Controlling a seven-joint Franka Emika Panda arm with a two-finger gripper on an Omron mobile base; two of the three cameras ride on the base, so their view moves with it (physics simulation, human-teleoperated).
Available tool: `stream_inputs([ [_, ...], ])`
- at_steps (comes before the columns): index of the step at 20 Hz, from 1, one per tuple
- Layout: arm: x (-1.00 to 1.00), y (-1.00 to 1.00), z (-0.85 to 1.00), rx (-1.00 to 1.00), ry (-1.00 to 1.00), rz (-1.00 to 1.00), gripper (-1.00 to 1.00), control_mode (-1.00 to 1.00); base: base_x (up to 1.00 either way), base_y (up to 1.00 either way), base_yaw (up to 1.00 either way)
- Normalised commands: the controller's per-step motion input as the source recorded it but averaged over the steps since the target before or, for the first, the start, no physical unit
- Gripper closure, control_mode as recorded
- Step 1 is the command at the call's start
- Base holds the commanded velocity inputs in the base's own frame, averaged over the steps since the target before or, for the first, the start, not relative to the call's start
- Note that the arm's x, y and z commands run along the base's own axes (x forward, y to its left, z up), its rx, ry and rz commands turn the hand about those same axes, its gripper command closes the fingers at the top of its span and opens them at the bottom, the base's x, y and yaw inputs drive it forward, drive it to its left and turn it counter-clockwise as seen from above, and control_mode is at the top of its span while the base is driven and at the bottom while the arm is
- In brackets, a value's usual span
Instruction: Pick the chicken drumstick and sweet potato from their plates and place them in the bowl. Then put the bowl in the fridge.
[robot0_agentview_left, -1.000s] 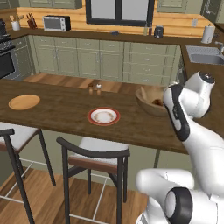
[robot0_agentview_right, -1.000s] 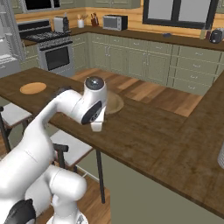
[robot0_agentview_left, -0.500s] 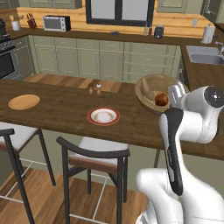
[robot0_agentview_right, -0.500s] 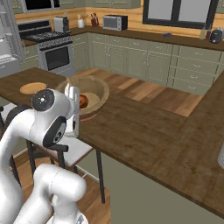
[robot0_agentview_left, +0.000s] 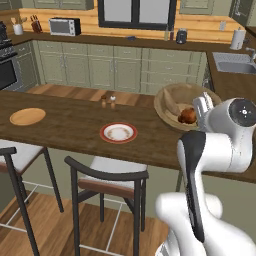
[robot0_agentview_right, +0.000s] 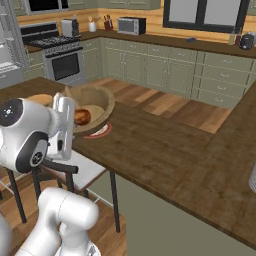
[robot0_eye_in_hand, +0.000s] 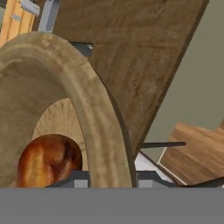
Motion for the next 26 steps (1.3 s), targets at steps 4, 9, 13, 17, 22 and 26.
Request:
stream_inputs([
  [4,-0.37,0.17,0.27,0.03,0.23,-0.01,1.0,-1.0,0.0,0.0,0.0],
  [9,0.0,0.1,-0.23,0.05,0.12,0.0,1.0,-1.0,0.0,0.0,0.0],
  [13,-0.13,0.0,-0.03,0.02,0.02,0.0,1.0,1.0,-0.69,0.05,-0.02],
  [17,0.0,0.0,0.0,0.0,0.0,0.0,1.0,1.0,-1.0,0.28,-0.01],
  [22,0.0,0.0,0.0,0.0,0.0,0.0,1.0,1.0,-0.91,0.91,0.15],
  [26,0.0,0.0,0.0,0.0,0.0,0.0,1.0,1.0,0.02,1.0,0.33],
])
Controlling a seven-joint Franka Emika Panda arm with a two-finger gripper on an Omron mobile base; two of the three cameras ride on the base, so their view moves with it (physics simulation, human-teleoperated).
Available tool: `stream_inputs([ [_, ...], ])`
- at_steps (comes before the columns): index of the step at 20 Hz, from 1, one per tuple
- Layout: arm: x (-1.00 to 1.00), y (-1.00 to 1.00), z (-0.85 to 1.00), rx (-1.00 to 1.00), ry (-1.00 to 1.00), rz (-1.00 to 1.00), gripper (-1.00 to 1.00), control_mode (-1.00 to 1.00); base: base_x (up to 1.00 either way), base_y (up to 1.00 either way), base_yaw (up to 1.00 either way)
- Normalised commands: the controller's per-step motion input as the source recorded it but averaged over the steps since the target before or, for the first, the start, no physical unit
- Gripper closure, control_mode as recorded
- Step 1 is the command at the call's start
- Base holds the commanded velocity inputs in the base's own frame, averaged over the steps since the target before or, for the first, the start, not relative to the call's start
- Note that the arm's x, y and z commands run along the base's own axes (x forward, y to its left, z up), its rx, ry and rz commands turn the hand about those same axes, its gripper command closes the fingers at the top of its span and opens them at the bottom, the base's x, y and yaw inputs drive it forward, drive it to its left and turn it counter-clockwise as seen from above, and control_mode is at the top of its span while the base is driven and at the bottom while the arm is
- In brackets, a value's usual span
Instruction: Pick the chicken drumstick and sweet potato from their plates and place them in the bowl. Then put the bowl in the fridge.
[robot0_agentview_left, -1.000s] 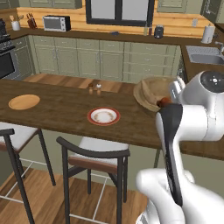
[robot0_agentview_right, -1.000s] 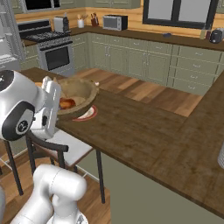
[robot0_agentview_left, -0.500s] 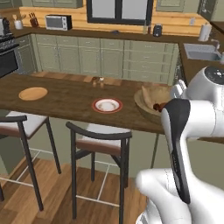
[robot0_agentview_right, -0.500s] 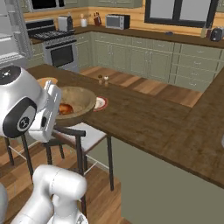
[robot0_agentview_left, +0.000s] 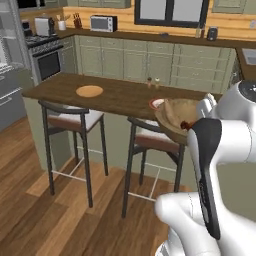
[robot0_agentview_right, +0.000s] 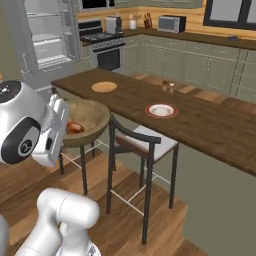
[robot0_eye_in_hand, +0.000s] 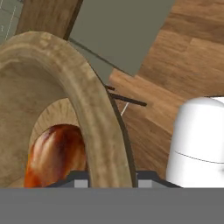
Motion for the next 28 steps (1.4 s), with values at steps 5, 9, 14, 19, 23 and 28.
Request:
stream_inputs([
  [5,0.0,0.0,0.0,0.0,0.0,0.0,1.0,1.0,0.75,1.0,-0.04],
  [9,0.0,0.0,0.0,0.0,0.0,0.0,1.0,1.0,0.63,1.0,-0.11],
  [14,0.0,0.0,0.0,0.0,0.0,0.0,1.0,1.0,0.0,1.0,-0.09],
  [19,0.0,0.0,0.0,0.0,0.0,0.0,1.0,1.0,0.02,1.0,-0.18],
  [23,0.0,0.0,0.0,0.0,0.0,0.0,1.0,1.0,0.26,1.0,-0.17],
  [28,0.0,0.0,0.0,0.0,0.0,0.0,1.0,1.0,0.52,1.0,-0.21],
])
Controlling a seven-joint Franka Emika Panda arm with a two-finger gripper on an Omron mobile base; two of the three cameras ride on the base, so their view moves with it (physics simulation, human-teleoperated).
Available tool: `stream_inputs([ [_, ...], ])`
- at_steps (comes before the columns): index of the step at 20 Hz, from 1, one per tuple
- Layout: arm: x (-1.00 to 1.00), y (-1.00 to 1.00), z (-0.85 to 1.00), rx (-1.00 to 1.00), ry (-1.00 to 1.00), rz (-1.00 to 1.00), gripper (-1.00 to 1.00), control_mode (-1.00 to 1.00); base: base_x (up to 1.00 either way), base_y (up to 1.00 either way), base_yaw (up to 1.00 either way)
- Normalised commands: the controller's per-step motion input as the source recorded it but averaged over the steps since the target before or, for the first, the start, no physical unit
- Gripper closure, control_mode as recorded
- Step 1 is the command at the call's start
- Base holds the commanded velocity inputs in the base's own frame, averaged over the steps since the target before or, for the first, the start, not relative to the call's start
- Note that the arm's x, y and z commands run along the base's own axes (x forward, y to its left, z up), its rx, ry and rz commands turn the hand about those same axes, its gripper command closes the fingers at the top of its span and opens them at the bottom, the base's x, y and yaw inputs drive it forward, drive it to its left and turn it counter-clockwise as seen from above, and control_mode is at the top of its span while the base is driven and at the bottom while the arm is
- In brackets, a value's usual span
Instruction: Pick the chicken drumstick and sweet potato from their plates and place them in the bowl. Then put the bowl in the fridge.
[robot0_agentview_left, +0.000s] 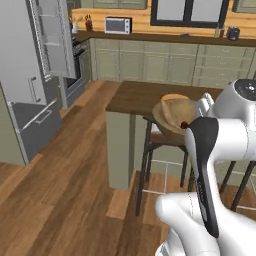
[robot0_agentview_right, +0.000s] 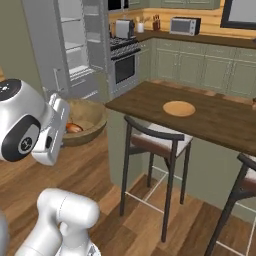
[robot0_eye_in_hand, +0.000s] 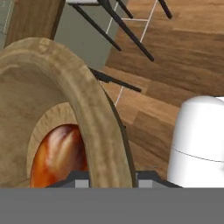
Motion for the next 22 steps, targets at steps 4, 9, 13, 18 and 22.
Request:
stream_inputs([
  [4,0.0,0.0,0.0,0.0,0.0,0.0,1.0,1.0,0.61,1.0,-0.21],
  [9,0.0,0.0,0.0,0.0,0.0,0.0,1.0,1.0,0.81,0.94,-0.12],
  [13,0.0,0.0,0.0,0.0,0.0,0.0,1.0,1.0,1.0,0.92,-0.18],
  [18,0.0,0.0,0.0,0.0,0.0,0.0,1.0,1.0,1.0,0.89,-0.29],
  [22,0.0,0.0,0.0,0.0,0.0,0.0,1.0,1.0,1.0,0.51,-0.3],
])
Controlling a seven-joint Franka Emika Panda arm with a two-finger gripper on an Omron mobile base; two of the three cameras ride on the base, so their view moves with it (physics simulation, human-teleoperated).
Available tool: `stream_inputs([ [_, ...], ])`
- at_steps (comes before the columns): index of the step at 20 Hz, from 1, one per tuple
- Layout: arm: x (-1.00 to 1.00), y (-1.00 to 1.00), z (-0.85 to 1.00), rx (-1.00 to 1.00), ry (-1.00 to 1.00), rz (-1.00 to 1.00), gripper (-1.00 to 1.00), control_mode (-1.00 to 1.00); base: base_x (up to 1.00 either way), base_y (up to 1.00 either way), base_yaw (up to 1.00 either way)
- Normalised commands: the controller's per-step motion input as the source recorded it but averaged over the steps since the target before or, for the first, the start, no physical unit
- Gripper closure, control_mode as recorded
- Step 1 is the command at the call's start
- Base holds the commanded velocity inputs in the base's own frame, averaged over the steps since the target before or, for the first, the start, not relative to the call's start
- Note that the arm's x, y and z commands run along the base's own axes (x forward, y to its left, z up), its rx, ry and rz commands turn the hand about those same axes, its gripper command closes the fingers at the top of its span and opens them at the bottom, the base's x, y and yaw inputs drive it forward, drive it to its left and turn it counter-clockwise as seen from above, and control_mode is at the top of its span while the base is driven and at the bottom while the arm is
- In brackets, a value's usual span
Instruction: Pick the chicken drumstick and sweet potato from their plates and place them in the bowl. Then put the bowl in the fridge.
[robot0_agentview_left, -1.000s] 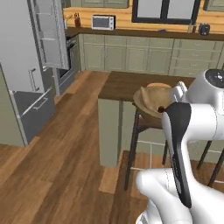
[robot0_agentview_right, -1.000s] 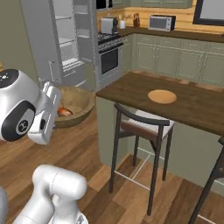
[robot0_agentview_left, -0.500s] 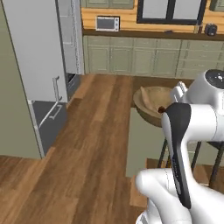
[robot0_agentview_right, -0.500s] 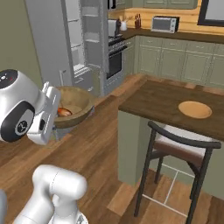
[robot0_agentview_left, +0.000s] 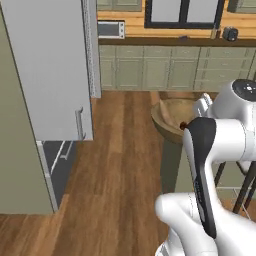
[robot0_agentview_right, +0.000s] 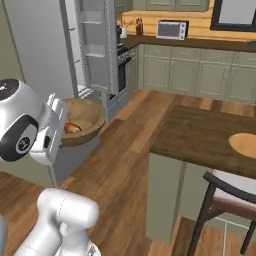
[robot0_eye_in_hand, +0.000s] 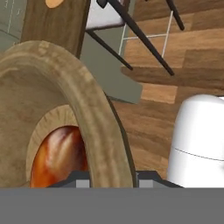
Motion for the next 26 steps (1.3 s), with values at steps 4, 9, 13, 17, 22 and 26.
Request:
stream_inputs([
  [4,0.0,0.0,0.0,0.0,0.0,0.0,1.0,1.0,0.97,0.08,-0.33],
  [9,0.0,0.0,0.0,0.0,0.0,0.0,1.0,1.0,0.8,0.57,-0.32],
  [13,0.0,0.0,0.0,0.0,0.0,0.0,1.0,1.0,0.72,0.31,-0.15],
  [17,0.0,0.0,0.0,0.0,0.0,0.0,1.0,1.0,0.64,0.11,0.0],
  [22,0.0,0.0,0.0,0.0,0.0,0.0,1.0,1.0,0.67,0.03,-0.01],
  [26,0.0,0.0,0.0,0.0,0.0,0.0,1.0,1.0,0.84,0.71,-0.05],
])
